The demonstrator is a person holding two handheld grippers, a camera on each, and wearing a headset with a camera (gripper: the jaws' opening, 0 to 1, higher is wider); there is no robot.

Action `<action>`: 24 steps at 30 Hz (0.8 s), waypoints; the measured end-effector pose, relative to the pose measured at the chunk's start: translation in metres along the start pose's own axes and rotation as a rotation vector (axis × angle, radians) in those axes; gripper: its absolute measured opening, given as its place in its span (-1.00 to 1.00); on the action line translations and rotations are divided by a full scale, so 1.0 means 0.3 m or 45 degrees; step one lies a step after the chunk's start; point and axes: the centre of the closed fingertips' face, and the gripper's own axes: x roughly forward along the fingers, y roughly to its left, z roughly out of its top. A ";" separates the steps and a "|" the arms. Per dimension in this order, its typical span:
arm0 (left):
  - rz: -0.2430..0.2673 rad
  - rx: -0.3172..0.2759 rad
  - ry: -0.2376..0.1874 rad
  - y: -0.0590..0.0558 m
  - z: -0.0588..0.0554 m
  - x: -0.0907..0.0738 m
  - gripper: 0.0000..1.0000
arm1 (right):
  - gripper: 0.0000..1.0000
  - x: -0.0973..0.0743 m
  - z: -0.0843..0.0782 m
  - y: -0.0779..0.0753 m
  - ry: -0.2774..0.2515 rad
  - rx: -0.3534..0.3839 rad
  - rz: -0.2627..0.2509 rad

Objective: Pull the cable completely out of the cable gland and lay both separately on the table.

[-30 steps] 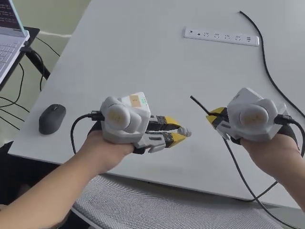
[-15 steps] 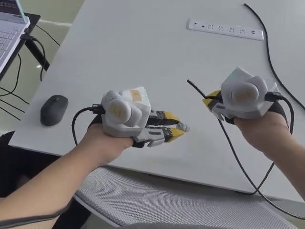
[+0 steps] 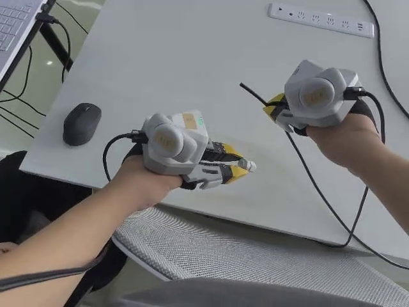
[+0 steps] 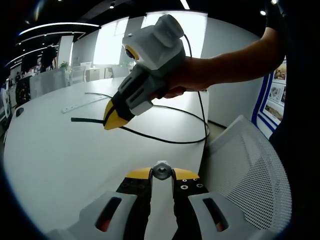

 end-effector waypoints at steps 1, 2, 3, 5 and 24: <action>-0.004 0.000 0.003 0.005 -0.013 -0.003 -0.69 | -1.00 0.013 0.010 0.009 0.003 -0.004 0.006; -0.007 0.002 0.006 0.007 -0.019 -0.006 -0.69 | -1.00 0.022 0.019 0.015 0.001 -0.006 0.010; -0.009 0.001 0.010 0.011 -0.027 -0.008 -0.69 | -1.00 0.032 0.028 0.023 -0.002 -0.009 0.016; -0.012 0.013 0.023 0.016 -0.042 -0.012 -0.69 | -1.00 0.055 0.046 0.041 -0.002 -0.020 0.030; -0.035 -0.012 0.065 0.108 -0.141 -0.016 -0.69 | -1.00 0.257 0.156 0.181 0.019 -0.208 0.203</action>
